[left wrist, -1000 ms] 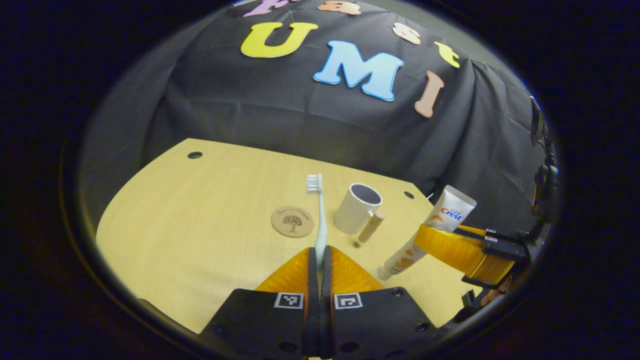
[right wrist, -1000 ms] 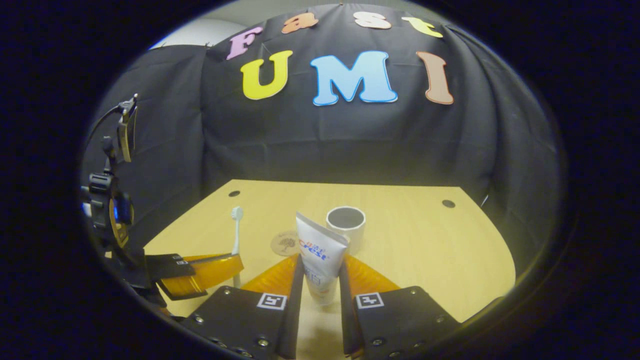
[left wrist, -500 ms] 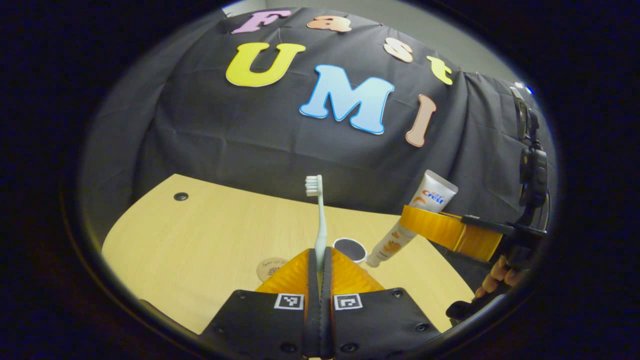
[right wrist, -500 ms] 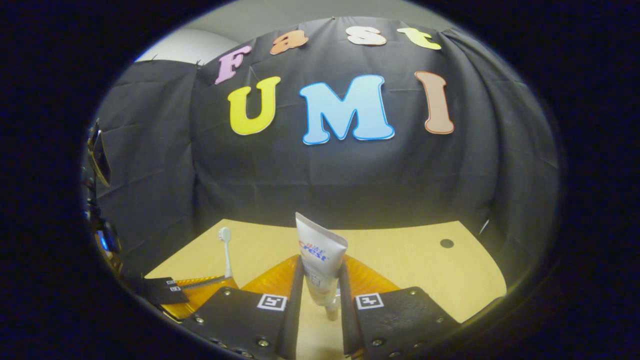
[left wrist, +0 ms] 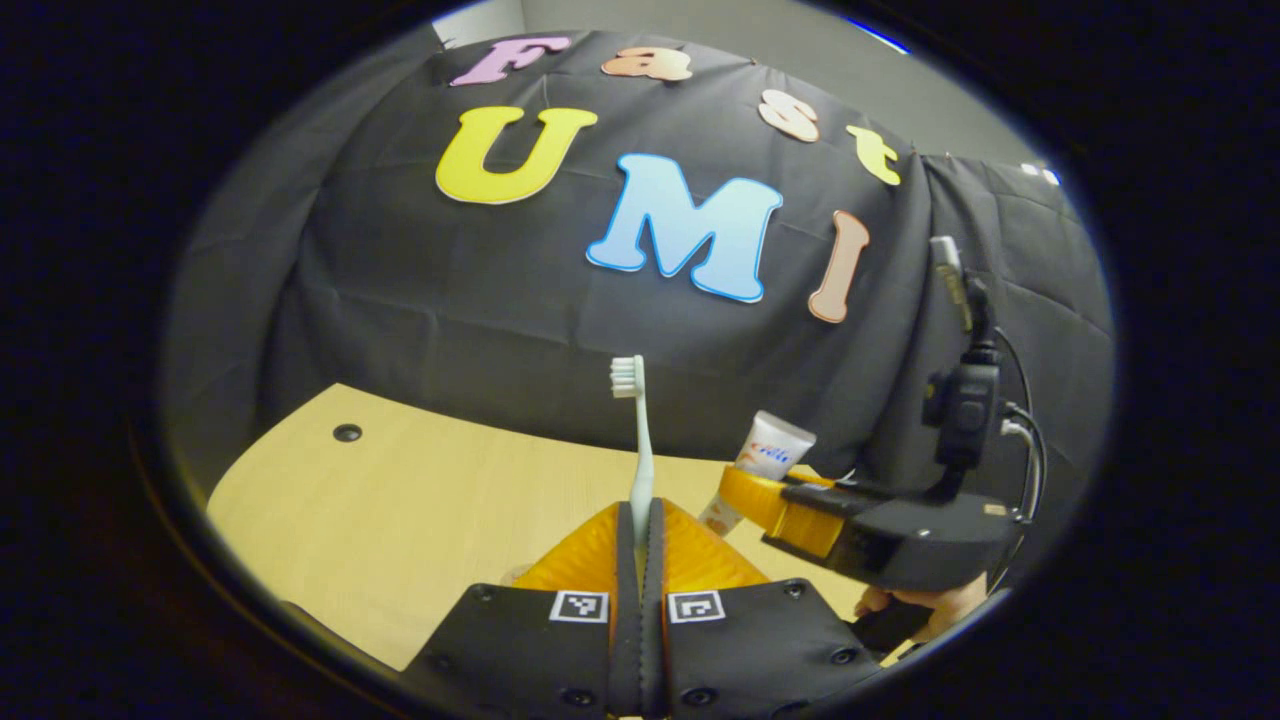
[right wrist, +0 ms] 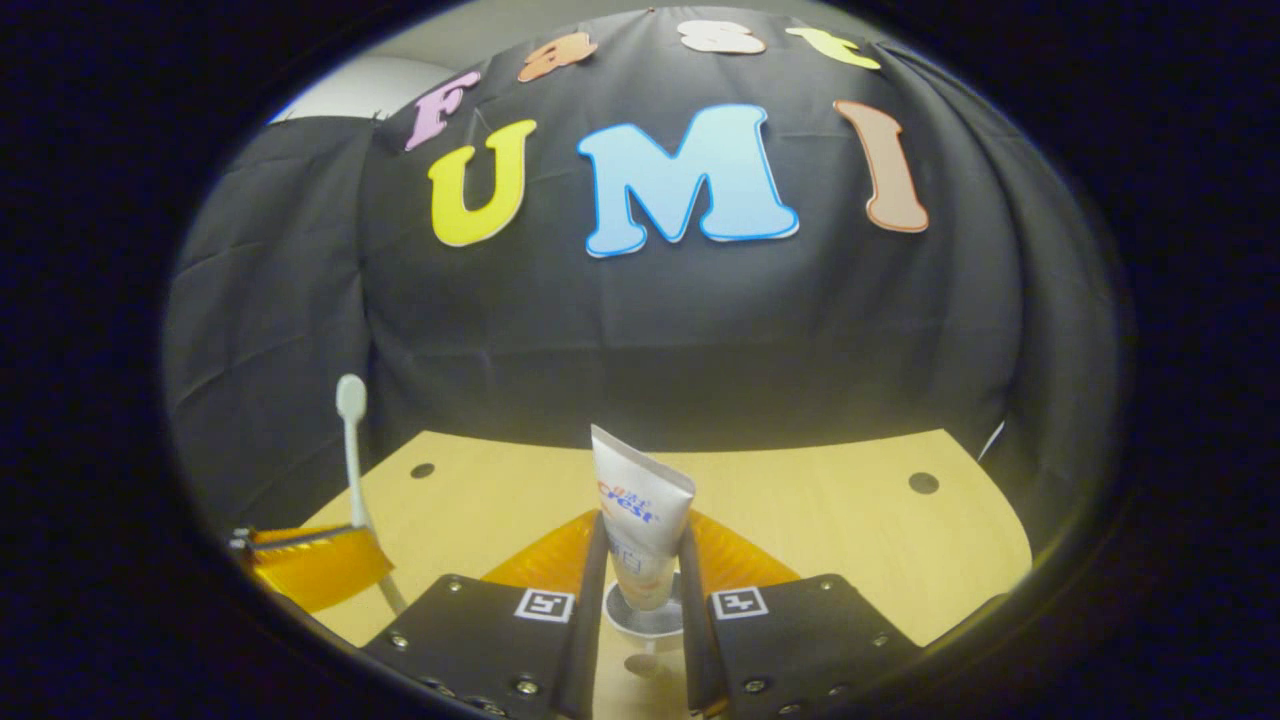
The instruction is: Put the toothbrush and toothpaste on the desktop into the cup, then pick up the cup and place it on the coaster on the desktop.
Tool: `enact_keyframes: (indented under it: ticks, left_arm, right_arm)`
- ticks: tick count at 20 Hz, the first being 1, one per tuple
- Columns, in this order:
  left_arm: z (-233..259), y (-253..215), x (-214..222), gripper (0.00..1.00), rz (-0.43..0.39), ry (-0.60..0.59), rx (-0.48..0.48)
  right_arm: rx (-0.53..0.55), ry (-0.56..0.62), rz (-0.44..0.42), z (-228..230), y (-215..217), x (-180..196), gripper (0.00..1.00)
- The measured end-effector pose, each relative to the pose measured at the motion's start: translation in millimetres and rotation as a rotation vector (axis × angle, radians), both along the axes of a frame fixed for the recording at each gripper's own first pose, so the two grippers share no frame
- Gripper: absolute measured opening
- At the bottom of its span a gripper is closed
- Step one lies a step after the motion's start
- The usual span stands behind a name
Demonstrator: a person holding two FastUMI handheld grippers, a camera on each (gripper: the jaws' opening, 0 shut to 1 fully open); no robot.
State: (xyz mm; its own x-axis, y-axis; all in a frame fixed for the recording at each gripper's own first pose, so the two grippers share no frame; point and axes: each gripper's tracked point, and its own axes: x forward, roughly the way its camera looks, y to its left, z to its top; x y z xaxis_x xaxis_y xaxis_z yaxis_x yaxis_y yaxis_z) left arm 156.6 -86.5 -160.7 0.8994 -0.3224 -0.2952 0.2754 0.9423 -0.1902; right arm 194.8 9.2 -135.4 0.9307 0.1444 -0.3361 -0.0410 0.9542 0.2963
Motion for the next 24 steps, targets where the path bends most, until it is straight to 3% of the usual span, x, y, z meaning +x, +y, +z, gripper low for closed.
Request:
enact_keyframes:
  ticks: [8, 13, 17, 18, 24]
  left_arm:
    - [-2.1, -9.1, 20.9, 0.07, -0.020, -0.023, 0.018]
    - [0.9, -18.0, 29.2, 0.07, -0.024, -0.045, 0.003]
    - [4.4, -34.3, 34.8, 0.07, -0.044, -0.062, -0.007]
    - [5.3, -38.5, 36.8, 0.07, -0.049, -0.069, -0.017]
    - [-0.3, -58.0, 55.4, 0.07, -0.068, -0.094, -0.078]
  right_arm:
    - [-0.058, 0.120, 0.028, -61.8, 5.2, 11.8, 0.37]
    - [-0.090, 0.065, 0.022, -42.9, -3.2, 6.1, 0.37]
    - [-0.056, 0.012, -0.033, -15.8, -28.0, -14.9, 0.58]
    - [-0.053, 0.003, -0.056, -12.5, -37.5, -22.2, 0.54]
    - [-0.014, -0.037, -0.126, 0.8, -83.8, -64.6, 0.54]
